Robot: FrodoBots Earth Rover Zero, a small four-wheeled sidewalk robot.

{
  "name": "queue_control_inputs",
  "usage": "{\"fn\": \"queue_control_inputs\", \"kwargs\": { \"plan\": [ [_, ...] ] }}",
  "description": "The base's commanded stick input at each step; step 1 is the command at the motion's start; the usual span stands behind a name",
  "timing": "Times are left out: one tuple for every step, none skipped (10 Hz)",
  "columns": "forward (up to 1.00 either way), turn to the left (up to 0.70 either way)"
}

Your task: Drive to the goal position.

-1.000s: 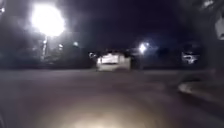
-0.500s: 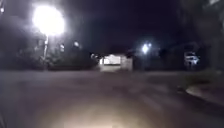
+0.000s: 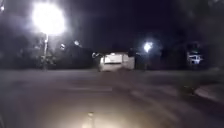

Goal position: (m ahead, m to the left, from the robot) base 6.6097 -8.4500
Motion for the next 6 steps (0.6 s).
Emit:
{"fn": "queue_control_inputs", "kwargs": {
  "plan": [
    [0.7, -0.35],
    [0.7, -0.35],
    [0.7, -0.35],
    [0.7, -0.35],
    [0.7, -0.35],
    [0.7, -0.35]
  ]
}}
